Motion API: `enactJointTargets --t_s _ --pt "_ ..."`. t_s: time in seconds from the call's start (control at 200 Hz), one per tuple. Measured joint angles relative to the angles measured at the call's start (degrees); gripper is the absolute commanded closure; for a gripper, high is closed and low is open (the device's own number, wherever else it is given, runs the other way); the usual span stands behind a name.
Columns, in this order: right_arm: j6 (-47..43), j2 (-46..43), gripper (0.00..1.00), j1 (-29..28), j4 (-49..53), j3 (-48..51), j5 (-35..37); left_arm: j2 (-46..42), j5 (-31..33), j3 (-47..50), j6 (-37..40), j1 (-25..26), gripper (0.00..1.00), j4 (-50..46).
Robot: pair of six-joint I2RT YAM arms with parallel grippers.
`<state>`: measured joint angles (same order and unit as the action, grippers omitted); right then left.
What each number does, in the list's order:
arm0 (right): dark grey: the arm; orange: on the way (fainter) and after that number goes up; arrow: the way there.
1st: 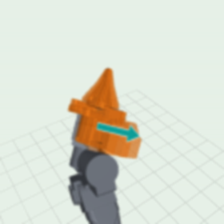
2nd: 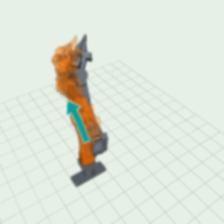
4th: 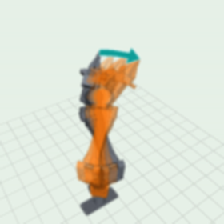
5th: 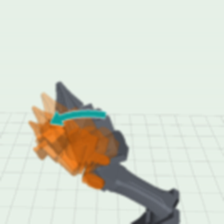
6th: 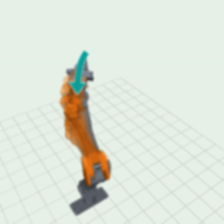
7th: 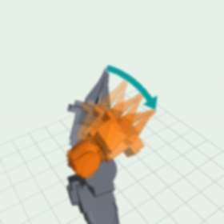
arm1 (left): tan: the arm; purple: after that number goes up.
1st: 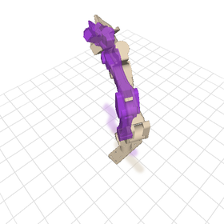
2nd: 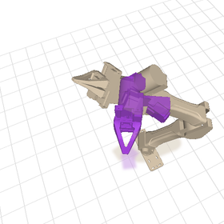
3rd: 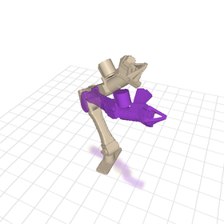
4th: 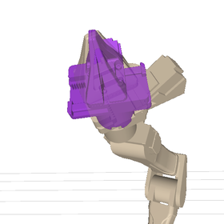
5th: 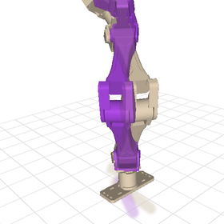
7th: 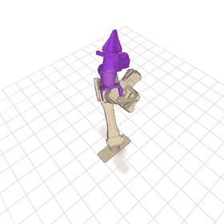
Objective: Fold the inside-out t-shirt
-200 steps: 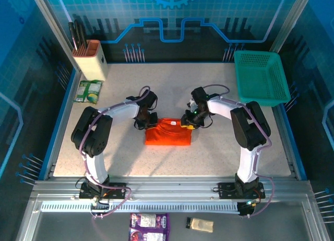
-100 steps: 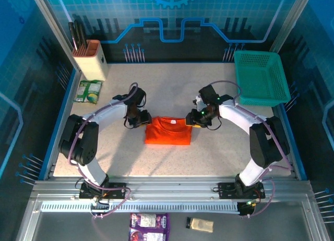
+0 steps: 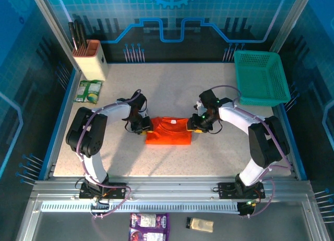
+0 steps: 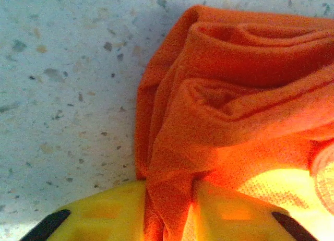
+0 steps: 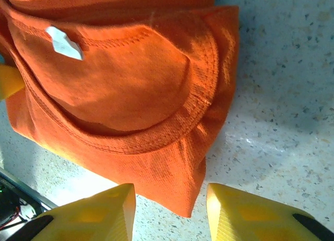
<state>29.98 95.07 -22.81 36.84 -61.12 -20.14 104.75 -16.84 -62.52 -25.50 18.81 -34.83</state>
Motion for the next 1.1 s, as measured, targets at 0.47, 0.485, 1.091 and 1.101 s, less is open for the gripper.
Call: enactJointTargets --t_s 0.47,0.485,1.091,1.101 --pt "-1.07 -1.36 0.60 0.00 1.38 0.35 0.92 -0.94 17.20 -3.26 5.18 -7.28 0.95 -8.00" --pt "-1.14 -1.36 0.60 0.00 1.40 0.35 0.96 -0.94 18.16 -3.45 5.46 -7.89 0.95 -8.46" --pt "-4.90 -1.31 0.61 0.74 4.22 -1.53 -1.66 7.67 47.25 -15.76 17.77 -26.34 0.96 -16.52" --pt "-5.01 -1.31 0.61 0.74 4.28 -1.66 -1.79 7.85 47.63 -15.87 17.99 -26.62 0.96 -16.57"
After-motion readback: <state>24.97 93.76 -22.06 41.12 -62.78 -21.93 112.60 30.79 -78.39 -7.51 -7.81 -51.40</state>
